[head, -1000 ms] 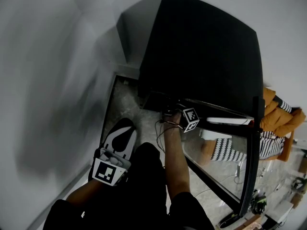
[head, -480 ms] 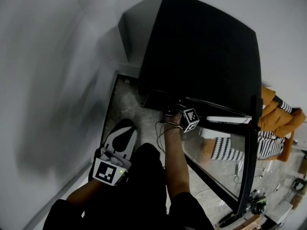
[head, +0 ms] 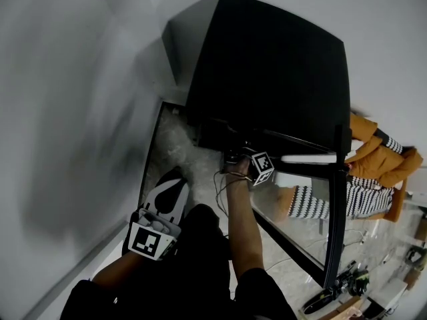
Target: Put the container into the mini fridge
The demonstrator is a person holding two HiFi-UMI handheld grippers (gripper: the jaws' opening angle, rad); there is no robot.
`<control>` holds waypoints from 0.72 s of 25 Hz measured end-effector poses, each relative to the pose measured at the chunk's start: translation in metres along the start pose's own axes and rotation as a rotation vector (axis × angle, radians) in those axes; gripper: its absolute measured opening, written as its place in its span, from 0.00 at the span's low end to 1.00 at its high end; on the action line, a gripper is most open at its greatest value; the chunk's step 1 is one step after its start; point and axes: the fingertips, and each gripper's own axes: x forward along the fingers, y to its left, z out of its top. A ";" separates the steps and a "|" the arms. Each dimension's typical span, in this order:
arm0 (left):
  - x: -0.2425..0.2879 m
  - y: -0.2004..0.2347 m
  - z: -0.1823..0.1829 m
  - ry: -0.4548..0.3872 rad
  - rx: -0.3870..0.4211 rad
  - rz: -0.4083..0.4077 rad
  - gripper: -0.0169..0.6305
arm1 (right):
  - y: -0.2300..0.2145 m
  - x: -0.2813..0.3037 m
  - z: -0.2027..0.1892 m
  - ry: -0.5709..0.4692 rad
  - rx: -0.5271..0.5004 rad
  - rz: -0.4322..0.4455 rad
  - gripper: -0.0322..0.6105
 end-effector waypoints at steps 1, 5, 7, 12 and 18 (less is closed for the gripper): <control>-0.002 -0.003 0.002 -0.004 0.001 -0.002 0.03 | -0.001 0.000 0.000 0.001 0.005 -0.004 0.47; -0.008 -0.008 0.024 -0.146 0.019 -0.008 0.03 | -0.004 0.002 0.000 0.010 0.013 -0.006 0.47; -0.008 -0.006 0.031 -0.160 0.029 -0.003 0.03 | -0.006 0.005 0.001 0.011 0.010 -0.004 0.47; -0.013 0.001 0.012 -0.059 0.018 0.026 0.03 | -0.010 0.013 0.004 0.005 0.017 -0.003 0.47; -0.010 0.007 0.025 -0.119 0.037 0.025 0.03 | -0.011 0.026 0.005 0.002 0.023 -0.007 0.47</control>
